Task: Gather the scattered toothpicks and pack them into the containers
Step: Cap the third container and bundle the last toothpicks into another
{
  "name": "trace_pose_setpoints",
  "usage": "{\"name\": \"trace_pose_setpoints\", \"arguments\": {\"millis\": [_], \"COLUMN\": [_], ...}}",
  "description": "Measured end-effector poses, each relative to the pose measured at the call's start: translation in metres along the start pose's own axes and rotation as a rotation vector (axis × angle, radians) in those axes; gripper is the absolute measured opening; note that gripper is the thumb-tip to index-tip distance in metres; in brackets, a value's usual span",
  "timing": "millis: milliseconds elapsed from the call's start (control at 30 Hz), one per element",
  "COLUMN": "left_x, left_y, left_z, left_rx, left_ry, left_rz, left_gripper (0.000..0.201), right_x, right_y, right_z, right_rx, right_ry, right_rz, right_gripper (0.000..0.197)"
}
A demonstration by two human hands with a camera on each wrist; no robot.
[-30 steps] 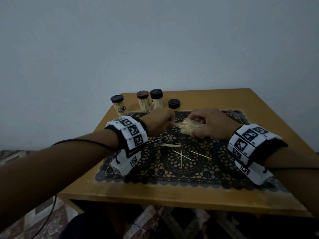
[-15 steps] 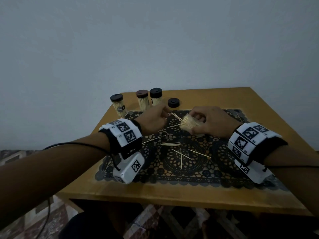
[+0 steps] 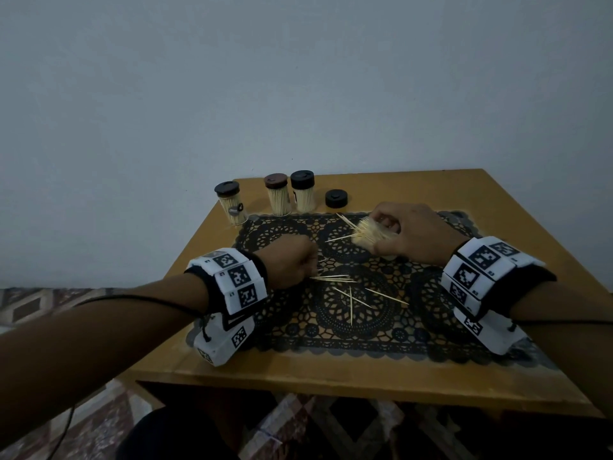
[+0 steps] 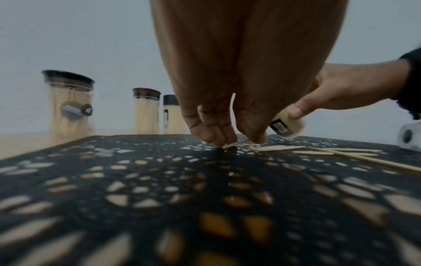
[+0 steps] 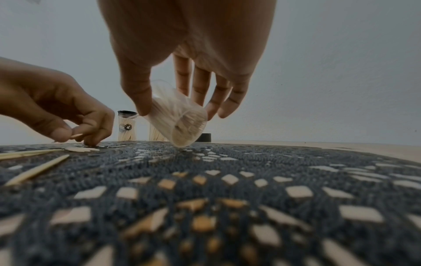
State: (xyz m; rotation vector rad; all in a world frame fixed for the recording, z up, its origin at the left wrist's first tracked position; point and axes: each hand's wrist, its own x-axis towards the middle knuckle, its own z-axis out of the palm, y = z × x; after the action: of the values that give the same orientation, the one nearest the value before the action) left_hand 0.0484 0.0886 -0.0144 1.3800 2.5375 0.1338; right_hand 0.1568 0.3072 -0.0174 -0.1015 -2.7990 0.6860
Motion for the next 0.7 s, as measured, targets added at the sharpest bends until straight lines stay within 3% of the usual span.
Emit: {"name": "trace_pose_setpoints", "arguments": {"millis": [133,233,333,700], "left_x": [0.002,0.006,0.010,0.007], "left_y": [0.013,0.022,0.023,0.028], "left_z": [0.006,0.010,0.009,0.018], "left_rx": [-0.014,-0.039,-0.054,0.334], "left_ry": [0.045,0.039,0.033,-0.019], "left_rz": [0.135,0.142,0.098,0.134], "left_gripper": [0.006,0.005,0.016,0.024], "right_x": [0.001,0.001,0.001,0.000], "right_y": [0.004,0.005,0.005,0.002], "right_z": [0.001,0.000,0.000,-0.001], "right_rx": [-0.060,-0.070,-0.081,-0.081], "right_ry": [0.054,0.077,0.074,0.050], "right_rz": [0.029,0.041,0.039,0.057], "right_gripper": [0.042,0.040,0.041,0.043]}}
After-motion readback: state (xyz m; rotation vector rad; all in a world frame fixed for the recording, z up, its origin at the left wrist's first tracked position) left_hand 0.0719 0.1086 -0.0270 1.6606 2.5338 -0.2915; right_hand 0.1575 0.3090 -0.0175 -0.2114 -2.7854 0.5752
